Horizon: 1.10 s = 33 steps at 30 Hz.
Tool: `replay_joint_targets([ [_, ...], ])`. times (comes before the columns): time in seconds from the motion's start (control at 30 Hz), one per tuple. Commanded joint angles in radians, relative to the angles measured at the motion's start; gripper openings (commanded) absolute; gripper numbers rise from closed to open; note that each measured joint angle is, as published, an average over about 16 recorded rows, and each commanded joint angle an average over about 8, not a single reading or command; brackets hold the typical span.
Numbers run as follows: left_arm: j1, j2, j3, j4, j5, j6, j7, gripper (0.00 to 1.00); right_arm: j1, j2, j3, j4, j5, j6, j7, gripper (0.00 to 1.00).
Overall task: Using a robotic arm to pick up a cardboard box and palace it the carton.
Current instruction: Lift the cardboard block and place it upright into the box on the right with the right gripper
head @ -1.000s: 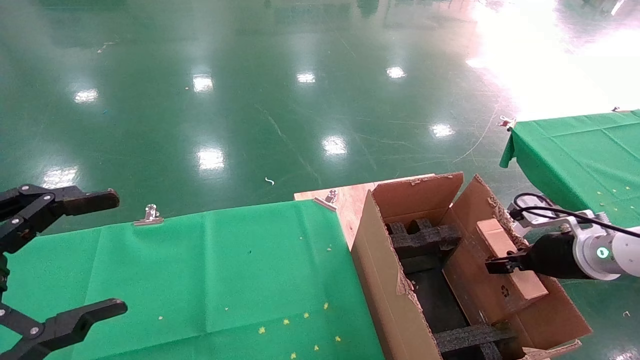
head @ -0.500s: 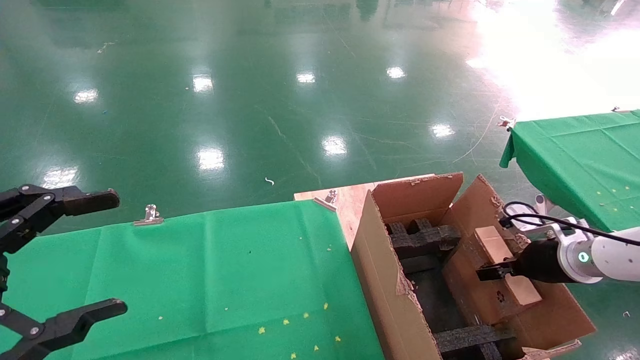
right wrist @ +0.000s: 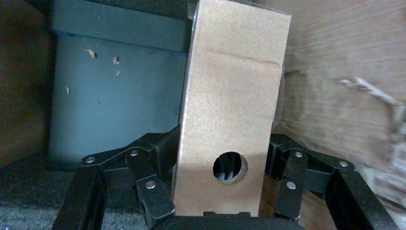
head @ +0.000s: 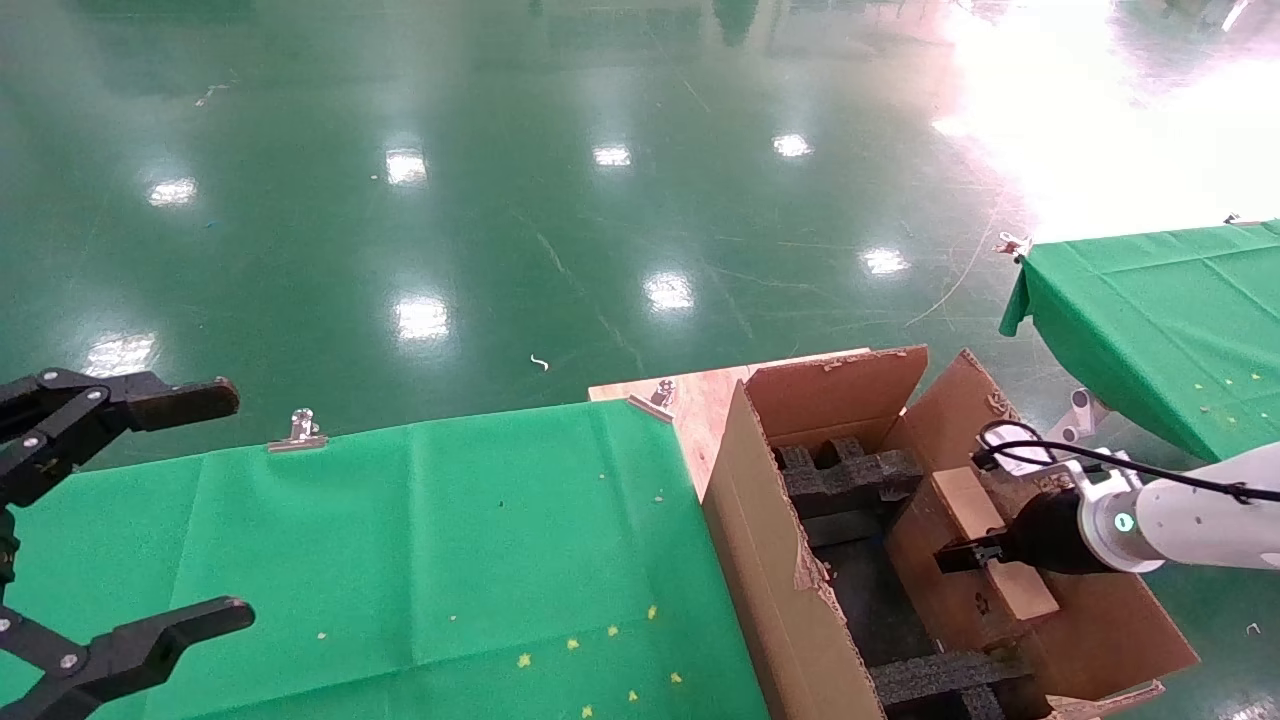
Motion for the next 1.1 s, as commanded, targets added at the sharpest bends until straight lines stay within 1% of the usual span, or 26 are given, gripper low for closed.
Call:
replay_joint_targets([
  [0.03,0.0,0.0,0.0,0.0,0.0,0.0,0.0,1.0,-0.017,-0.016,0.005,-0.026,0.017,-0.002,-0.014,0.0],
  [0.37,0.0,0.0,0.0,0.0,0.0,0.0,0.0,1.0,-0.076,-0.067,0.036,-0.126,0.084,-0.036,-0.097,0.0],
  [0.4,0.0,0.0,0.0,0.0,0.0,0.0,0.0,1.0,-0.079,-0.07,0.039,-0.133,0.089,-0.038,-0.104,0.02],
  [0.43,0.0,0.0,0.0,0.0,0.0,0.0,0.0,1.0,-0.083,-0.073,0.042,-0.142,0.094,-0.04,-0.111,0.08],
  [0.63,0.0,0.0,0.0,0.0,0.0,0.0,0.0,1.0,-0.094,-0.086,0.053,-0.172,0.114,-0.049,-0.134,0.83],
  [0.67,0.0,0.0,0.0,0.0,0.0,0.0,0.0,1.0,-0.095,-0.087,0.054,-0.174,0.116,-0.05,-0.135,0.93],
  [0.7,0.0,0.0,0.0,0.0,0.0,0.0,0.0,1.0,-0.096,-0.087,0.054,-0.174,0.117,-0.051,-0.135,1.0],
  [1.1,0.0,0.0,0.0,0.0,0.0,0.0,0.0,1.0,-0.092,-0.082,0.05,-0.161,0.108,-0.052,-0.128,1.0],
])
